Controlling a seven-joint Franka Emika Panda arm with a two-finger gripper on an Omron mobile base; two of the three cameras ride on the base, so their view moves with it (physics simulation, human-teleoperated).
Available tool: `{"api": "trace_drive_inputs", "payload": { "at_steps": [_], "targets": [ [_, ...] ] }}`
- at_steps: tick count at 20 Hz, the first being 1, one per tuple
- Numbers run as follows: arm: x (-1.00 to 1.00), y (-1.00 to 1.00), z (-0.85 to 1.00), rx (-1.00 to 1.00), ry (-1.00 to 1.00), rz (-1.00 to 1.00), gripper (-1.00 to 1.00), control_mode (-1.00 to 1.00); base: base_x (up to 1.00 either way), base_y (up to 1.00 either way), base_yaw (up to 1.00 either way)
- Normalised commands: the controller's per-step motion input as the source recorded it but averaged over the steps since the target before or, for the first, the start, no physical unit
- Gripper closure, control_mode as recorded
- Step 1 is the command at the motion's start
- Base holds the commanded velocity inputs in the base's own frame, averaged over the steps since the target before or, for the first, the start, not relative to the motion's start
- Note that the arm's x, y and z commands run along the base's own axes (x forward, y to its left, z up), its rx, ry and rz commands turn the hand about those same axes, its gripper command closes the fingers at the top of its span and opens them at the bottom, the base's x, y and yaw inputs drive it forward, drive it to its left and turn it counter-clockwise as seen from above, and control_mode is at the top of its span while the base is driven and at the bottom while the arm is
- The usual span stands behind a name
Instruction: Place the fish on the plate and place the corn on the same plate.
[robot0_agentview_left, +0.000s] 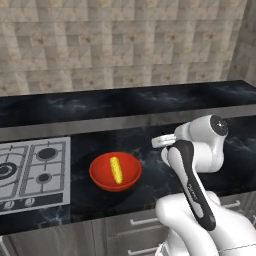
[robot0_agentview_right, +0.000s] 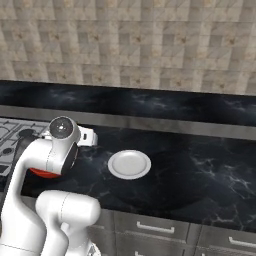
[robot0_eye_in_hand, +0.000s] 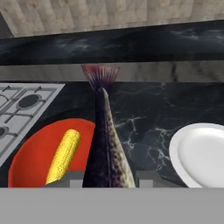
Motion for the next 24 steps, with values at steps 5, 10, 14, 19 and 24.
{"api": "trace_drive_inputs", "payload": {
  "at_steps": [5,10,14,19,24],
  "targets": [
    [0.00,0.00,0.00,0.00,0.00,0.00,1.00,1.00,0.58,0.00,-0.02],
    [0.00,0.00,0.00,0.00,0.00,0.00,1.00,1.00,0.24,0.00,0.00],
    [0.25,-0.13,0.00,0.00,0.09,0.00,1.00,-1.00,0.00,0.00,0.00],
    [0.17,-0.44,-0.03,0.00,0.20,0.00,1.00,-1.00,0.00,0.00,0.00],
    [0.27,-0.47,-0.14,0.00,0.23,0.00,1.00,-1.00,0.00,0.00,0.00]
  ]
}}
